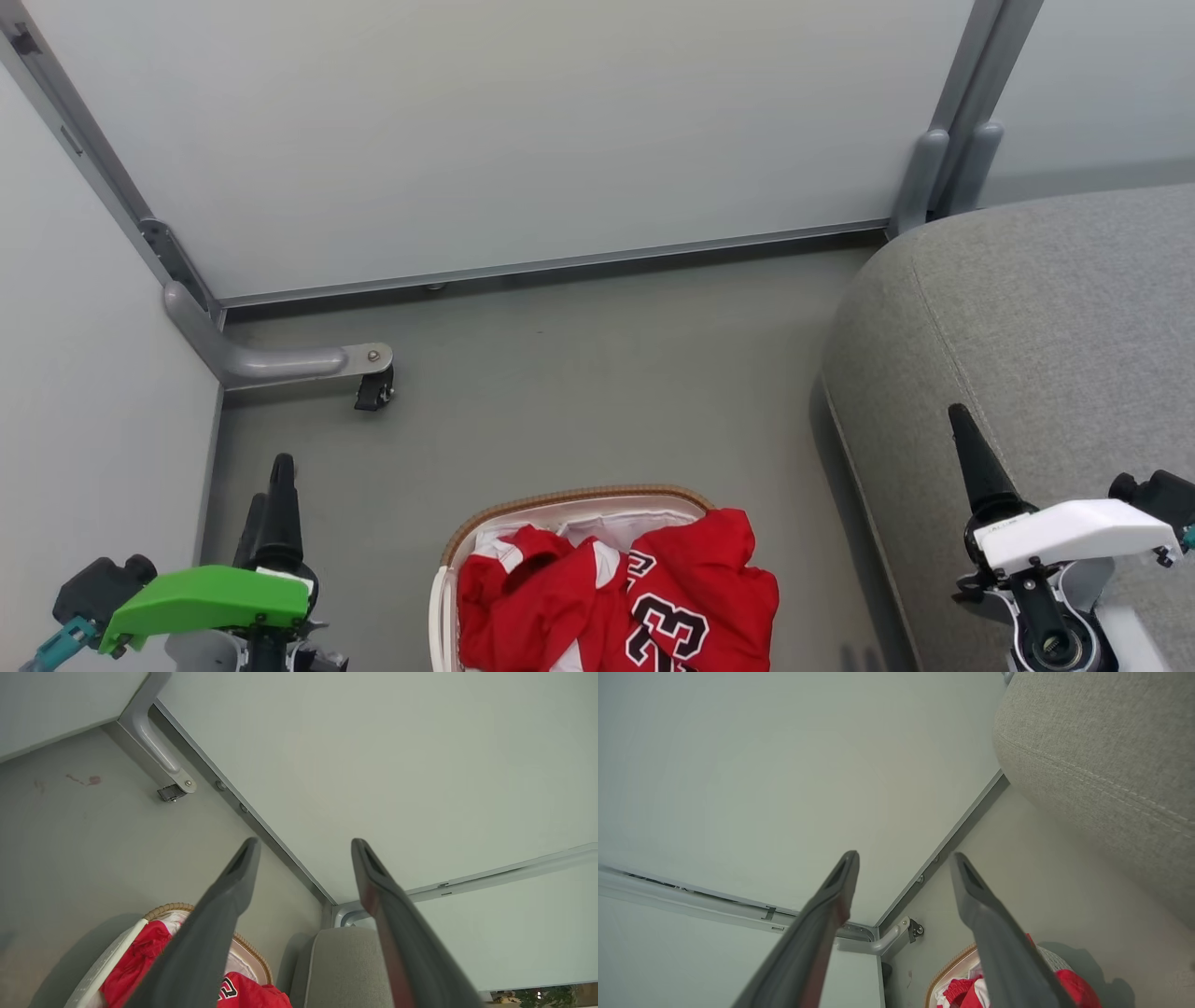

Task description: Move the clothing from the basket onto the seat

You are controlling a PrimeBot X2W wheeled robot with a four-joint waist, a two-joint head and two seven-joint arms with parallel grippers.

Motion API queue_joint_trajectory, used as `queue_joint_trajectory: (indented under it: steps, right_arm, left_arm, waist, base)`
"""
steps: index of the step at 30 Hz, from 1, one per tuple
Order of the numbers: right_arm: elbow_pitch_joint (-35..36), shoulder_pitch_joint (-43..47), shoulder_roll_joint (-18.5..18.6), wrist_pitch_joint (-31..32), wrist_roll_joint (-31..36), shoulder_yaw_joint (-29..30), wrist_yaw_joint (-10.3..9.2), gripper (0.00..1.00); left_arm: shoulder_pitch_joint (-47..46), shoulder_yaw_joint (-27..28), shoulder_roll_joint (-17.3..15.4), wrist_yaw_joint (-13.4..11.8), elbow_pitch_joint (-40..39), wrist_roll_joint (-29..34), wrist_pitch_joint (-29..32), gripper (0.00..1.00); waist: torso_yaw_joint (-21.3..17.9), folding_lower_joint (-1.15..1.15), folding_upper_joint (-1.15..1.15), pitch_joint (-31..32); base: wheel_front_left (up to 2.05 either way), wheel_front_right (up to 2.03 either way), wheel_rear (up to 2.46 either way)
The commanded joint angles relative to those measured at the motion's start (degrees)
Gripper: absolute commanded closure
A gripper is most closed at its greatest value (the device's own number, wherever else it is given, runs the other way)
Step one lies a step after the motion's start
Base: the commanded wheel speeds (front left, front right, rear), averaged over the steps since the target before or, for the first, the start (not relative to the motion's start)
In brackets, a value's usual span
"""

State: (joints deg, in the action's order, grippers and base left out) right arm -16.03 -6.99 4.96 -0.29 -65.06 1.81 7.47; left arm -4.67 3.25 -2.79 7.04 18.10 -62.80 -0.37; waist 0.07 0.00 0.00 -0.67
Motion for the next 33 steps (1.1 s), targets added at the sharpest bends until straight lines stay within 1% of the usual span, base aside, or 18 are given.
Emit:
queue_joint_trajectory:
  steps: [1, 9, 16, 33]
  right_arm:
    - [0.59, -1.88, 0.86, -0.66, 2.11, -0.37, 0.02, 0.00]
    - [0.21, -2.49, 1.45, -2.40, 8.67, -1.55, 0.02, 0.00]
    - [-0.30, -2.89, 1.91, -3.83, 14.26, -2.63, 0.02, 0.00]
    - [-1.31, -3.51, 2.67, -6.83, 26.37, -4.59, 0.03, 0.00]
  left_arm:
    - [-1.85, -0.37, -0.84, -0.18, -0.63, 2.57, -0.61, 0.00]
    - [-1.98, -1.82, -1.38, -0.65, 0.13, 10.13, -2.34, 0.00]
    - [-2.26, -3.33, -2.10, -2.07, 0.52, 16.86, -3.79, 0.00]
    - [-2.03, -7.47, -3.89, -4.69, 0.58, 29.34, -6.79, 0.00]
  waist:
    - [0.00, 0.00, 0.00, -0.01]
    - [-0.13, 0.00, 0.00, -0.01]
    - [-0.11, 0.00, 0.00, -0.09]
    - [0.01, 0.00, 0.00, -0.33]
  base:
    - [0.00, 0.00, 0.00]
    - [0.00, 0.00, 0.00]
    - [0.00, 0.00, 0.00]
    - [0.00, 0.00, 0.00]
